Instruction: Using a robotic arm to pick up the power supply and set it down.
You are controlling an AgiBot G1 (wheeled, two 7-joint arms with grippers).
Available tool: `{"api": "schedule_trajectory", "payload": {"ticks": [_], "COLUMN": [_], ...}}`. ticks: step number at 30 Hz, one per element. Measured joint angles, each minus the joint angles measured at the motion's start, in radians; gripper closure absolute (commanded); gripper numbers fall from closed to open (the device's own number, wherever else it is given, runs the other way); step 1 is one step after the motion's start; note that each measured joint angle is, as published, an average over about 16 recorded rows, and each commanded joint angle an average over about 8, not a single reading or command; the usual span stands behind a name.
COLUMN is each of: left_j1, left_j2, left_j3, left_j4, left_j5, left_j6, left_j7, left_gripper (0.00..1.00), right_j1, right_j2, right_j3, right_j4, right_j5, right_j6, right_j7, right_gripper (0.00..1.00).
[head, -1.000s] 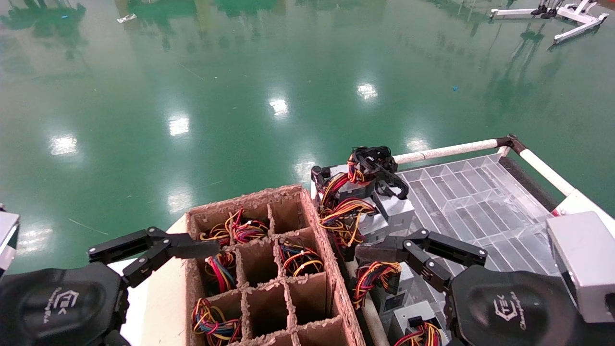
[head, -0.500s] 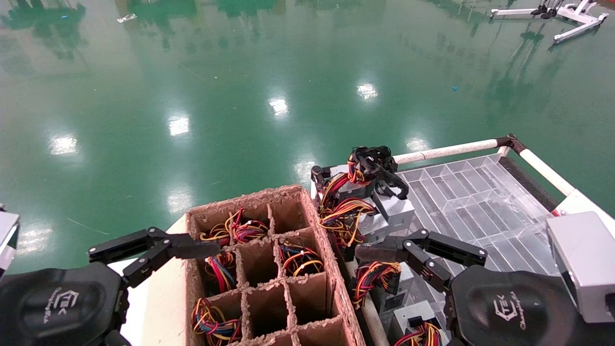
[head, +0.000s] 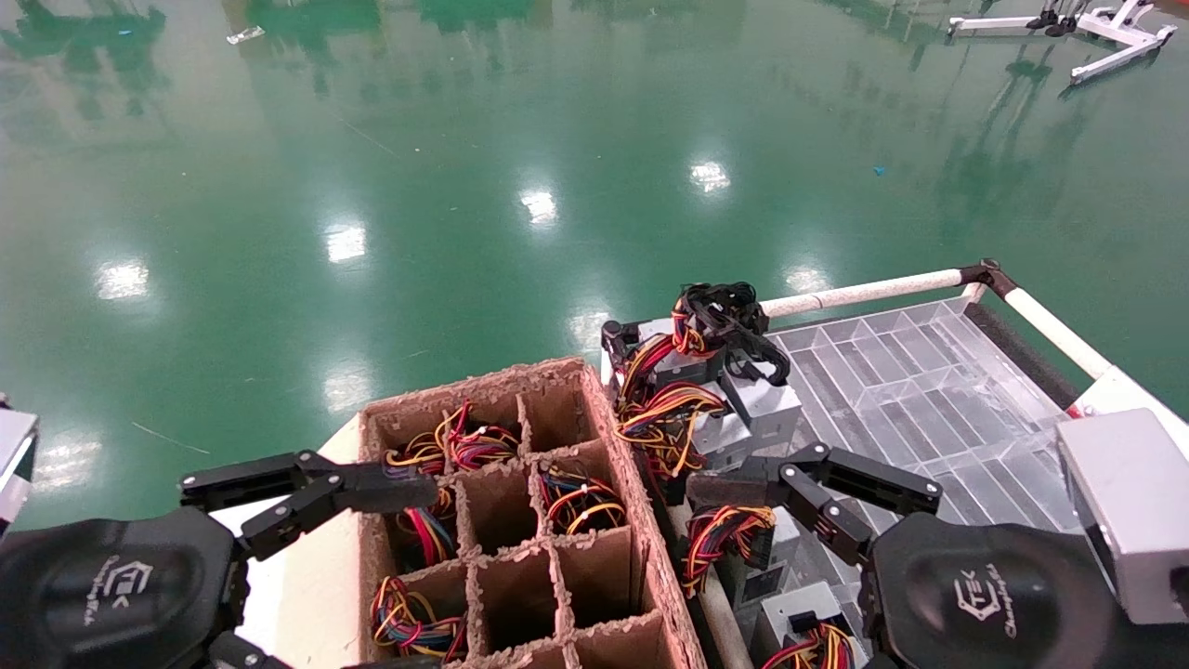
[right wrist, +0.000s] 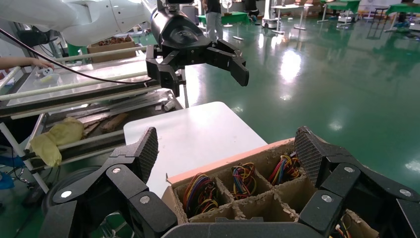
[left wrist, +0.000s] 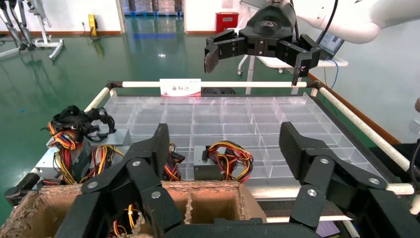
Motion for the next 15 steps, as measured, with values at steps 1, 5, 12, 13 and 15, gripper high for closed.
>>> {"api": "schedule_trajectory", "payload": {"ticks": [1,5,12,13,15], "left_j1": [0.000,0.000,0.000,0.000,0.000], "left_j2": [0.000,0.000,0.000,0.000,0.000], "left_j3": [0.000,0.000,0.000,0.000,0.000], "left_j4": [0.000,0.000,0.000,0.000,0.000], "left_j5": [0.000,0.000,0.000,0.000,0.000], "left_j6": [0.000,0.000,0.000,0.000,0.000], "left_j7": [0.000,0.000,0.000,0.000,0.000], "left_gripper": [1.00,1.00,1.00,1.00,1.00], "right_j1": [0.001,0.010,0.071,0.086,0.118], "right_j2": [0.000,-0.003,-0.018,-0.022,-0.034], "right_j3": [0.000,-0.002,-0.027,-0.033,-0.048], "right_j4": [0.000,-0.008,-0.042,-0.049,-0.067], "right_j5": [-0.001,-0.014,-0.105,-0.125,-0.171], "right_j6": [0.000,0.007,0.020,0.021,0.024], "right_j7": [-0.001,-0.005,-0.036,-0.043,-0.059], "right_gripper": [0.00,0.00,0.00,0.00,0.00]}}
